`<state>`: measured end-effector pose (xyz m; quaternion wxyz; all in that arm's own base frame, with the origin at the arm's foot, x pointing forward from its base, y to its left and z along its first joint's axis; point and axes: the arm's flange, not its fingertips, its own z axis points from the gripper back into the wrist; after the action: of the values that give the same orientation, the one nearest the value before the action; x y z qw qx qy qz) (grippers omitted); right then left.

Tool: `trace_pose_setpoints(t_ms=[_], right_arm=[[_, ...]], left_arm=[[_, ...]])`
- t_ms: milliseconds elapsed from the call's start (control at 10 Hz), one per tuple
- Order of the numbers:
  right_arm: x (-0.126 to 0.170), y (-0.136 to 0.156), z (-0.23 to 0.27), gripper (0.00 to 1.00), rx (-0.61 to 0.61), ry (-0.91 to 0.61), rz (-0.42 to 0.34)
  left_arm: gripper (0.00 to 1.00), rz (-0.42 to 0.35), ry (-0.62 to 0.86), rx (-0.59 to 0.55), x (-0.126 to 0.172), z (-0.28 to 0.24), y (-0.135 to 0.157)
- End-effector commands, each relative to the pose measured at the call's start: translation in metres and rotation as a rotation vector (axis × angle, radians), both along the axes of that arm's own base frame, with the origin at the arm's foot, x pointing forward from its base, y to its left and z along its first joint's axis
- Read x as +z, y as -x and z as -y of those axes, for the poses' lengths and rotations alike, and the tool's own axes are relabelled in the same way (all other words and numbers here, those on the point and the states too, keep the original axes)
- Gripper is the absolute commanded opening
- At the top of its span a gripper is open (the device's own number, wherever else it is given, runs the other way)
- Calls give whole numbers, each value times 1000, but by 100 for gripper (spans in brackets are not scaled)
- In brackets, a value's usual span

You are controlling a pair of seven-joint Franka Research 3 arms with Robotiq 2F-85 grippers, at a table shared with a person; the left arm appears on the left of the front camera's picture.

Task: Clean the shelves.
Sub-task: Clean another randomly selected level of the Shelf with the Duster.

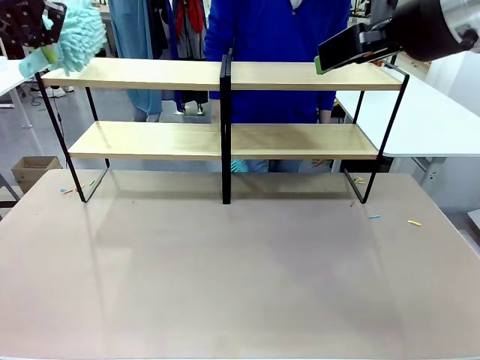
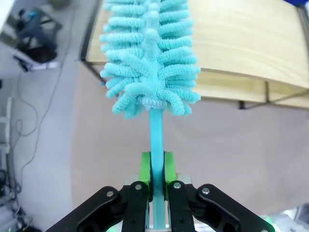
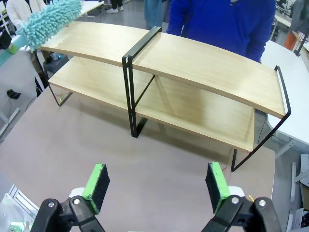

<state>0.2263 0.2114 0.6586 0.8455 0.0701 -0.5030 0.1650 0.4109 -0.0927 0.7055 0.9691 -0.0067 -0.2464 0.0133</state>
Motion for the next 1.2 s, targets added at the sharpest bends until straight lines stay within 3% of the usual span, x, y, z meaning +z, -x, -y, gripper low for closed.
trace_pose_setpoints(t_ms=[0,300,600,900,1100], right_arm=[[1,-1,1,100,6,-6,-4],[1,-1,1,100,6,-6,-4],[1,-1,1,100,6,-6,-4],[1,-1,1,100,6,-6,-4],[1,-1,1,100,6,-6,-4]], left_arm=[[12,19,109,-144,4,-9,18],[12,-6,243,-409,36,-57,40],[12,100,361,-599,74,-161,47],[12,237,561,-537,88,-249,70],[12,247,598,-523,79,-258,81]])
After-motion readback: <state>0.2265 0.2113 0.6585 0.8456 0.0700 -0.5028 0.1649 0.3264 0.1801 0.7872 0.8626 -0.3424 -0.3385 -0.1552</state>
